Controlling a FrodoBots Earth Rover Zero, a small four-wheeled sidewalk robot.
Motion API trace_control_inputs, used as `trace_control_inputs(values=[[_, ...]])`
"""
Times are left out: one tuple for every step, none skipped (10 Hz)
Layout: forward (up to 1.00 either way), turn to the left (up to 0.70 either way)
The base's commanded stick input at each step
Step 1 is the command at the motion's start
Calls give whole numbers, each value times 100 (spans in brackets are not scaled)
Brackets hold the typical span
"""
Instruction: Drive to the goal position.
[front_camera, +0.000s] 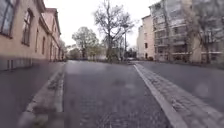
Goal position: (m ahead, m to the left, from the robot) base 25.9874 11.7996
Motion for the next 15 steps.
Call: trace_control_inputs(values=[[100, 0], [100, 0], [100, 0], [100, 0], [100, 0], [100, 0], [100, 0], [100, 0], [100, 0], [100, 0], [100, 25], [100, 40], [100, 40], [100, 40], [100, 40]])
